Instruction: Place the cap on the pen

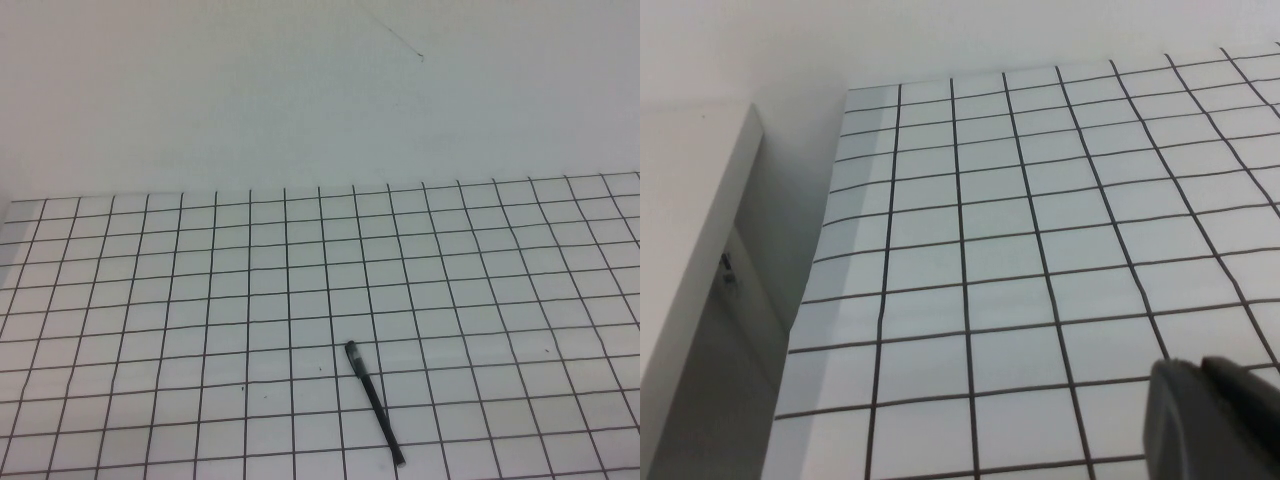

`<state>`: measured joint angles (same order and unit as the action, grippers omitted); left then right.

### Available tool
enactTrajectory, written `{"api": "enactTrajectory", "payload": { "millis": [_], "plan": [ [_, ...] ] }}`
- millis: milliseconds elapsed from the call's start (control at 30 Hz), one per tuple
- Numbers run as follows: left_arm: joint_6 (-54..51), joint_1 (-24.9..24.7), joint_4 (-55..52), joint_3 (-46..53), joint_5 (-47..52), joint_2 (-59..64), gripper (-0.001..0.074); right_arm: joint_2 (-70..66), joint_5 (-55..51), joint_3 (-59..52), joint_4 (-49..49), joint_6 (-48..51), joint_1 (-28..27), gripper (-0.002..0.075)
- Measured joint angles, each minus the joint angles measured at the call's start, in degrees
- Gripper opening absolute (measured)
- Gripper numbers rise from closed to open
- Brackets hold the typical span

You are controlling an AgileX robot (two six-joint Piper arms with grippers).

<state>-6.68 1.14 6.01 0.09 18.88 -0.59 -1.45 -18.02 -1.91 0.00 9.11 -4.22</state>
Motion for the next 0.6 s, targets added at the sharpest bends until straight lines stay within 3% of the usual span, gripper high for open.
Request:
{"api": "enactTrajectory", "payload": {
  "millis": [200, 600],
  "plan": [
    [0.0, 0.0, 0.0, 0.0, 0.0, 0.0, 0.0, 3.1, -0.7, 0.0, 0.3, -1.6, -3.1, 0.0001],
    [0.0, 0.0, 0.0, 0.0, 0.0, 0.0, 0.0, 3.1, -1.0, 0.1, 0.6, -1.4, -2.4, 0.0001]
  ]
}}
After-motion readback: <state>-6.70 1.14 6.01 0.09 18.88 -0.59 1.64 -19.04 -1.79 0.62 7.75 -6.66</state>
